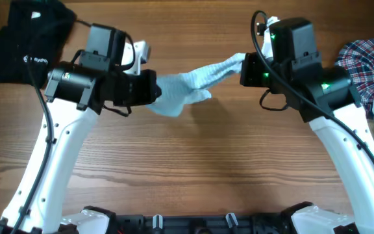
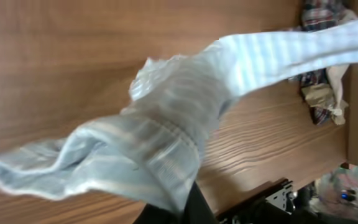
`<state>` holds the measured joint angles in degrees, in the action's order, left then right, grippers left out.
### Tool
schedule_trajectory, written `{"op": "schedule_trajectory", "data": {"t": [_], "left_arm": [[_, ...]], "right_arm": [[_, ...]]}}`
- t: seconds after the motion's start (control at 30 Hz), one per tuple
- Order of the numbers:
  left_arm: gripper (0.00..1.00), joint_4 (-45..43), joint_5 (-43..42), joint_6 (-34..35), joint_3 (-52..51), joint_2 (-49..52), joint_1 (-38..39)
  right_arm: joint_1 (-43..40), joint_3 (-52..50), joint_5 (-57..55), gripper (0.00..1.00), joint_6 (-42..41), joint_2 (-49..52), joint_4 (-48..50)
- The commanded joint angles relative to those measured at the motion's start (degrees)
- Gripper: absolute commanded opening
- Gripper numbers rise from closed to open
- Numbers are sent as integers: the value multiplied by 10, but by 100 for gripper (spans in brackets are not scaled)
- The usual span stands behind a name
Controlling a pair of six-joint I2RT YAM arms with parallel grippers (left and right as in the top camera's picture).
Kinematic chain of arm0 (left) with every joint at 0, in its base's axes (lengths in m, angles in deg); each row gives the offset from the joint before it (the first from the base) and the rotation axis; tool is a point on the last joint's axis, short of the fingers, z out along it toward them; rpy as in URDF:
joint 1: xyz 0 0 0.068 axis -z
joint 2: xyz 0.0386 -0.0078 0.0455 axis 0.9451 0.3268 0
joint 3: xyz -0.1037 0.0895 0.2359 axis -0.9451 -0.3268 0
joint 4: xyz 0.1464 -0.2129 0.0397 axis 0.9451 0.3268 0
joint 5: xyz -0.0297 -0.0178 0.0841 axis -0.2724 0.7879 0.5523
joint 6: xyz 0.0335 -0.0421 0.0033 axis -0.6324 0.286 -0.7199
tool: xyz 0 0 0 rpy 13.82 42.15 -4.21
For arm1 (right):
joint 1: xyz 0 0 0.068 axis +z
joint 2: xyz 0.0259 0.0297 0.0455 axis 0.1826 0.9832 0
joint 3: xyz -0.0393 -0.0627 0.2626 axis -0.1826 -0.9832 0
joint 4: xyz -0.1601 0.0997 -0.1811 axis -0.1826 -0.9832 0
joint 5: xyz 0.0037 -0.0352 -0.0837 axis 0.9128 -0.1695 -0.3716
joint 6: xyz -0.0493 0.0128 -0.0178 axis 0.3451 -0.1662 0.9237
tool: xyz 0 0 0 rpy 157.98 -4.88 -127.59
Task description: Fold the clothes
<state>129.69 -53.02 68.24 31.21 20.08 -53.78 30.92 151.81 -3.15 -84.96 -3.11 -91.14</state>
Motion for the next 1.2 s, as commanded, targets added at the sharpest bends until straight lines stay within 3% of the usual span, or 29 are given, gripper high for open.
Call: {"op": "schedule_trajectory", "data": {"t": [0.0,0.43,0.63,1.17], "left_arm": [[4,-2,18,8,37,-18,32],[4,-52,19,55,40,-18,119],[4,-40,93,68,39,-15,119],[4,14,126,58,39,24,2]], "right_arm": [[-3,15,-29,4,-17,-25,-7],[-3,15,-43,4,-24,-68,-20],[-3,15,-43,4,-38,-56,-25],[-2,15,-28,4,-53,13,19]]}}
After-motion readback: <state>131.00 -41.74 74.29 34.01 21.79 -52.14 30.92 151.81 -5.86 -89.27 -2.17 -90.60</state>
